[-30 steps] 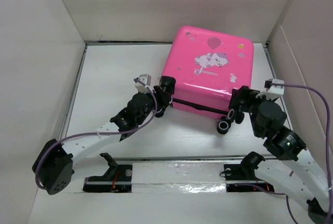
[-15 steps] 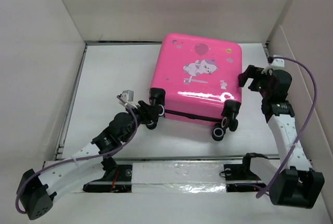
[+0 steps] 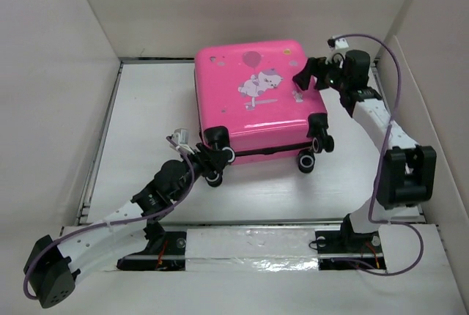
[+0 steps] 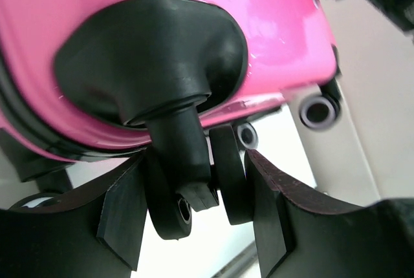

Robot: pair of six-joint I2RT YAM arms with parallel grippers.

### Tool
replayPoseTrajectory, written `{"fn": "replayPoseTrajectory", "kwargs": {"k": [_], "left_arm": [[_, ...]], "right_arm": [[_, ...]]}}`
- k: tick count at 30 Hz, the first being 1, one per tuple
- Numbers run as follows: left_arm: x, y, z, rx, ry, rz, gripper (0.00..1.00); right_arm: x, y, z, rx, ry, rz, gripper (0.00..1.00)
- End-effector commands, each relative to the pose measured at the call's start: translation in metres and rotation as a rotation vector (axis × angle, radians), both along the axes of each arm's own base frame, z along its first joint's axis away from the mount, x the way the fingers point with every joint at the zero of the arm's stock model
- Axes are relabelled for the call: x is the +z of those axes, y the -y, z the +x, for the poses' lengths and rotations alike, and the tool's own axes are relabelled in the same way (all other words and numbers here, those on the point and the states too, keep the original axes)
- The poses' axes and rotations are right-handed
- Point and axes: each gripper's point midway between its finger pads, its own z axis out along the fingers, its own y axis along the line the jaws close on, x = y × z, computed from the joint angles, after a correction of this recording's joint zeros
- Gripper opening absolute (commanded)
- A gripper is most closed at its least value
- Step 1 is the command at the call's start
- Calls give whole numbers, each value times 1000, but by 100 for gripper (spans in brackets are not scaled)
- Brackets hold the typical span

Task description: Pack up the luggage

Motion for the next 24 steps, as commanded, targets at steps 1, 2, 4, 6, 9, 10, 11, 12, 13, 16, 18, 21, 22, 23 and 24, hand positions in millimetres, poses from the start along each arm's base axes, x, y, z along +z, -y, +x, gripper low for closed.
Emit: {"fn": "replayPoseTrajectory", "kwargs": {"k": [1, 2, 4, 6, 9, 10, 11, 12, 13, 16, 18, 21, 22, 23, 24], "left_arm": [[11, 22, -16, -146, 56, -33, 0], [13, 22, -15, -140, 58, -36, 0], [17, 18, -12, -114, 69, -39, 0], [27, 13, -9, -100, 90, -64, 0], [38, 8, -11, -99, 104, -112, 0], [39, 9, -13, -108, 104, -117, 0], [44, 9, -14, -111, 105, -125, 0], [46, 10, -14, -116, 106, -128, 0], [49, 10, -15, -122, 108, -134, 0], [60, 8, -14, -114, 118, -149, 0], [66, 9, -15, -118, 120, -166, 0], [72, 11, -15, -132, 123, -182, 0], [73, 12, -16, -140, 120, -183, 0], [75, 13, -16, -143, 121, -184, 0], [75, 13, -16, -144, 121, -184, 0]], "right_arm": [[51, -106, -32, 413, 27, 86, 97], [55, -104, -23, 375, 41, 48, 97], [79, -105, -27, 317, 65, -20, 100], [99, -90, -27, 166, 156, -97, 100], [133, -76, -77, 28, 320, -68, 90], [133, -74, -94, 8, 343, -49, 71], [124, -75, -133, 14, 367, 5, 51], [131, -69, -147, -37, 423, 60, 12], [124, -67, -163, -46, 437, 97, 1], [72, -66, -214, -31, 419, 223, 0], [21, -63, -228, -65, 351, 263, 0], [-30, -62, -237, -95, 279, 236, 0], [-38, -60, -238, -109, 270, 233, 0], [-44, -59, -239, -121, 261, 238, 0], [-48, -51, -236, -167, 259, 235, 0]]}}
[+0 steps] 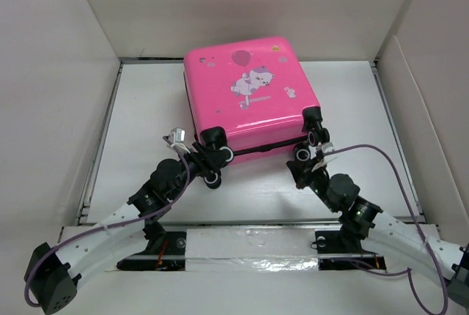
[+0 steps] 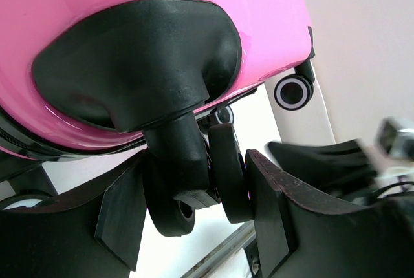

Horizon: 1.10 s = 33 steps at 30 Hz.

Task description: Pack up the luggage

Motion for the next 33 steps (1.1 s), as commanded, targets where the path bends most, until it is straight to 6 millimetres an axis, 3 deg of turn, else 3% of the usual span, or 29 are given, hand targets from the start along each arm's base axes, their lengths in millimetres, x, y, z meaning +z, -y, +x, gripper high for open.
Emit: {"fn": "replayPoseTrajectory", "kwargs": {"k": [1, 5, 6, 8, 9, 13, 17, 21, 25, 33], "left_arm": [[72, 15, -12, -112, 184, -105, 0], [81, 10, -11, -96, 201, -98, 0], [82, 7, -9, -86, 203, -100, 0], [86, 2, -6, -75, 209, -110, 0], [87, 3, -9, -97, 212, -113, 0], [97, 2, -11, -140, 219, -133, 0], [101, 0, -11, -156, 223, -140, 0], [100, -1, -12, -158, 221, -137, 0], [98, 0, -12, -167, 213, -134, 0], [90, 2, -11, -173, 198, -120, 0]], "right_arm": [[18, 25, 12, -180, 36, 128, 0], [4, 39, 13, -259, -33, 147, 4], [-1, 48, 16, -308, -44, 152, 14], [-16, 59, 20, -366, -72, 158, 25], [-20, 64, 23, -393, -79, 159, 37], [-17, 75, 38, -421, -55, 147, 60], [-18, 76, 56, -377, -39, 92, 62], [-10, 66, 67, -278, 32, 76, 55], [-14, 58, 82, -224, 39, 12, 52], [-15, 62, 101, -247, 103, -47, 54]]}}
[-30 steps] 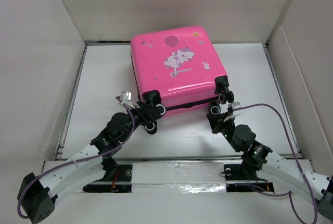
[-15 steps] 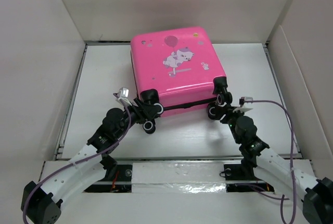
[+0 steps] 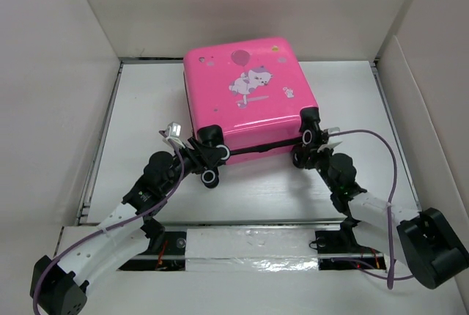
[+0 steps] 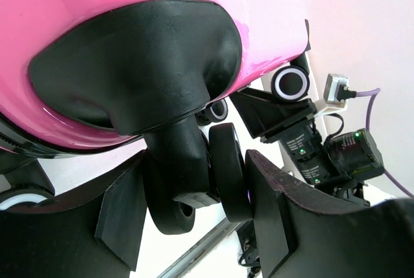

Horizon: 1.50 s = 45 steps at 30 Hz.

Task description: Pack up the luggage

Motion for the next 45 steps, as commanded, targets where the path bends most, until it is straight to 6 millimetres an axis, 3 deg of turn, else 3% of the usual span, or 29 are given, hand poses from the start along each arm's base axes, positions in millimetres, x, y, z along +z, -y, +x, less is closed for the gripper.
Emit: {"fn": "replayPoseTrajectory", "kwargs": {"k": [1, 3, 8, 9, 17, 24, 28, 29, 31, 32, 34, 35, 37, 38, 39, 45], "left_arm": [[85, 12, -12, -105, 249, -122, 0], [83, 12, -12, -103, 248, -120, 0], [79, 9, -8, -86, 241, -104, 0], [79, 9, -7, -84, 242, -101, 0], [74, 9, -5, -78, 234, -84, 0], [69, 13, -1, -80, 228, -99, 0], [72, 22, -1, -116, 212, -145, 0], [71, 25, 1, -123, 205, -151, 0], [79, 30, 1, -143, 221, -180, 0], [79, 32, 3, -144, 212, -187, 0], [84, 34, 3, -153, 221, -203, 0], [86, 35, 4, -157, 218, -210, 0], [91, 36, 4, -155, 225, -220, 0], [93, 36, 5, -155, 228, -223, 0], [94, 36, 5, -156, 231, -225, 0], [101, 41, 1, -174, 240, -241, 0]], "right_arm": [[53, -4, 20, 9, 202, 19, 54], [54, -6, 26, 21, 224, 14, 53], [53, -11, 36, 28, 253, 3, 37], [61, -11, 37, 25, 289, 16, 36], [68, -3, 36, -20, 325, 33, 13], [71, -22, 22, 50, 325, 58, 3], [61, -54, 0, 84, 263, 91, 0], [59, -80, -16, 153, 250, 102, 0], [48, -99, -25, 158, 204, 95, 0], [55, -127, -39, 224, 207, 109, 0], [49, -149, -44, 236, 176, 75, 0], [49, -176, -52, 280, 169, 58, 0], [46, -192, -55, 266, 161, 45, 0], [35, -203, -57, 283, 149, 21, 0], [42, -217, -62, 305, 155, 53, 0], [35, -251, -76, 360, 138, 87, 0]]}}
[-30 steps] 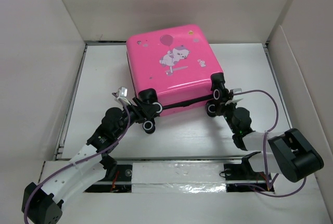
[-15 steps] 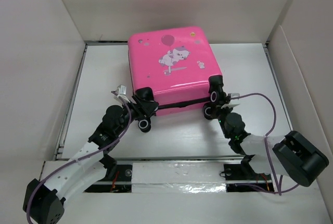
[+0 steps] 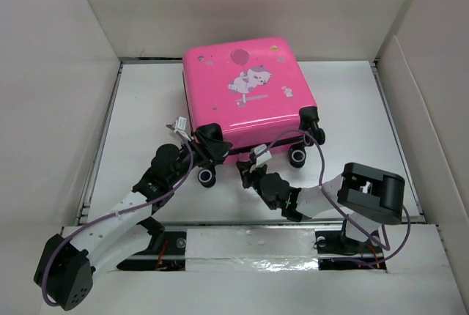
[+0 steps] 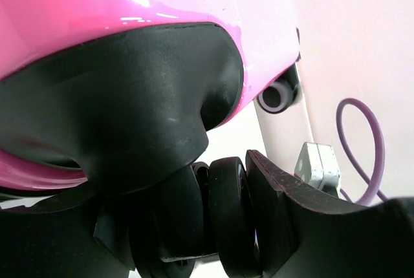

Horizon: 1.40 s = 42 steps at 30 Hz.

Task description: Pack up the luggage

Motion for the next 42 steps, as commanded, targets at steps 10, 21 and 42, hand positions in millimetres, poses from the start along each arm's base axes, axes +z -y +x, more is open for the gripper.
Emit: {"fn": "replayPoseTrajectory", "kwargs": {"k": [10, 21, 42], "left_arm": [[127, 33, -34, -245, 284, -250, 0], [149, 33, -54, -346, 248, -412, 0], [112, -12, -24, -174, 234, -220, 38]], "right_arm": [[75, -114, -55, 351, 89, 235, 0], [120, -185, -94, 669, 123, 533, 0], [28, -63, -93, 328, -77, 506, 74]]}}
